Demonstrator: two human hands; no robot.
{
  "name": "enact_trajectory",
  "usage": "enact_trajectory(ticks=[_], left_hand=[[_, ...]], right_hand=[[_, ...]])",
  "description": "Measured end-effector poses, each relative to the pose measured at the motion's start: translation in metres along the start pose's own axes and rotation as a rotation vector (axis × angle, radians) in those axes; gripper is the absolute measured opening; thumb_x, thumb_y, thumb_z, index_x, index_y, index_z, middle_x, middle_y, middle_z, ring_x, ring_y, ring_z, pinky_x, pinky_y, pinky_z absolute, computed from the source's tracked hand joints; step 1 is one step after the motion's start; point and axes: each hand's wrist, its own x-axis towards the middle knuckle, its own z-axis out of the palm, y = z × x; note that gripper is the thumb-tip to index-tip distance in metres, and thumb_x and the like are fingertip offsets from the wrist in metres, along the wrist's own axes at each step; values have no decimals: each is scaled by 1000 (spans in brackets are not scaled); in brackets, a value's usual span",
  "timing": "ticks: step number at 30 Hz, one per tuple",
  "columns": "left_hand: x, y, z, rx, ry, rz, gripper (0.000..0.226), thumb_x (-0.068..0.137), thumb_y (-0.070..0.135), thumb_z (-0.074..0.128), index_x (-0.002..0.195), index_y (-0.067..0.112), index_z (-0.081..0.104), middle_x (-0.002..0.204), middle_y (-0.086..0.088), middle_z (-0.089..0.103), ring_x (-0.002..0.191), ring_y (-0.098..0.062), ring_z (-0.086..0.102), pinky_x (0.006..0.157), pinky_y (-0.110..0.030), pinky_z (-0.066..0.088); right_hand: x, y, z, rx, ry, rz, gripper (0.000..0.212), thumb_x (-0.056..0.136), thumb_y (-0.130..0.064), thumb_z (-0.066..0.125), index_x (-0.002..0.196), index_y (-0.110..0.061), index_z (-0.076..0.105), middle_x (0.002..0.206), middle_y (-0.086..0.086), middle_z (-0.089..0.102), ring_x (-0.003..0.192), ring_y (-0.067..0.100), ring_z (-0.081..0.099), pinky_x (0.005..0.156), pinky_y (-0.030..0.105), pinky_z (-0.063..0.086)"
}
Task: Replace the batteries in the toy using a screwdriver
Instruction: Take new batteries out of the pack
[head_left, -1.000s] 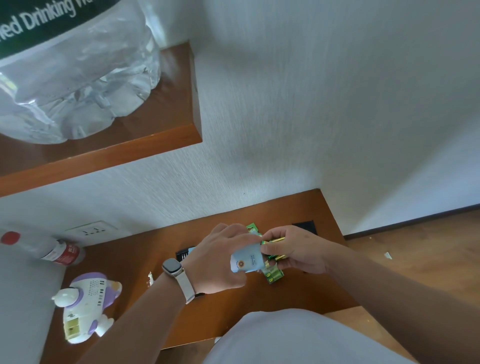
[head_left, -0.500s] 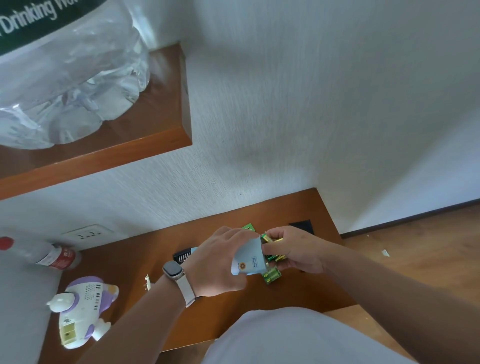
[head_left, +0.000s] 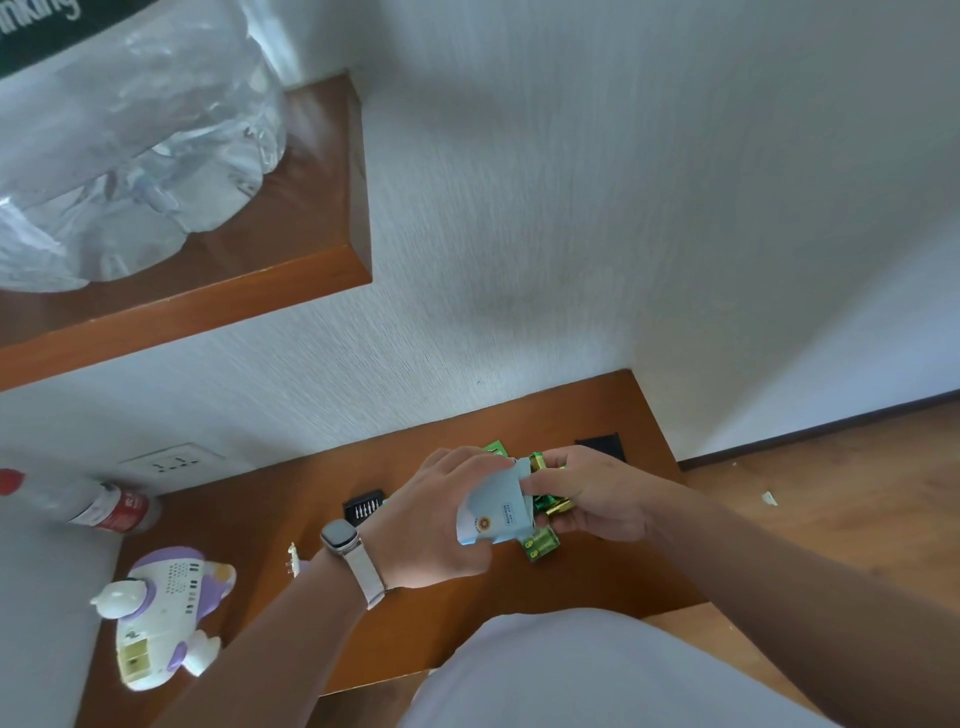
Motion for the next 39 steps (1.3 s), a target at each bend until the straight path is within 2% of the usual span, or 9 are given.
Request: enact_trajectory(ticks=[6,9,13,16,19,23,29,34,39], left_hand=[[-2,1,-2,-89,22,22,79,71,31,75,132,58,32,127,31,30,125,8,29,82,-11,52],[-3,3,-1,-66,-3,19,72,73,34,71,130,56,33,126,26,27,117,-1,37,75,-9,54],[-4,9,-4,-4,-32,3,70,72,39,64,131,55,30,122,21,24,112,-14,45,70,-12,53],[-7,9,-3,1,-41,-16,78,72,40,65,136,58,25,122,22,24,111,-10,41,67,-6,46],[-12,5,-2,24,-47,-37,85,73,39,68,141,59,22,129,20,27,112,-7,40,68,-4,43],[-16,3,1,47,-49,-54,91,72,44,67,147,58,18,130,20,29,115,-6,41,67,-4,43],[-12,4,8,108,-68,-62,85,70,48,64,147,54,27,131,13,31,104,-8,42,71,-9,48],[-4,12,12,193,-63,-56,86,69,53,60,145,54,21,129,11,33,107,-12,46,68,-19,55],[2,19,15,202,-27,-61,88,70,52,59,149,45,23,133,10,36,116,-12,47,67,-12,44]], right_hand=[[-1,4,-9,164,-50,-22,31,94,-18,63,123,-8,57,113,17,72,114,38,65,78,33,55],[-4,3,-7,195,-61,-36,34,92,-19,67,123,-7,57,113,19,71,109,37,66,65,26,56],[-7,1,-1,205,-71,-50,47,82,-27,72,123,-7,60,110,18,70,103,32,62,62,25,54],[-8,2,0,230,-78,-57,33,84,-27,72,112,-10,66,105,17,70,90,26,64,55,21,54],[-9,6,-4,245,-16,-46,17,93,-18,63,108,-10,66,104,18,69,85,26,64,61,25,52],[-16,11,-10,235,26,-39,15,93,-9,54,107,-10,56,92,16,71,76,22,64,67,29,48],[-27,7,-10,271,88,-54,10,94,-3,53,99,-9,59,94,19,64,69,21,64,53,23,53],[-29,2,0,4,149,-98,10,94,-9,59,102,-9,65,105,20,65,70,16,67,57,23,55],[-32,-2,4,-322,268,-158,7,90,-22,69,96,-24,74,87,1,76,71,9,71,60,19,54]])
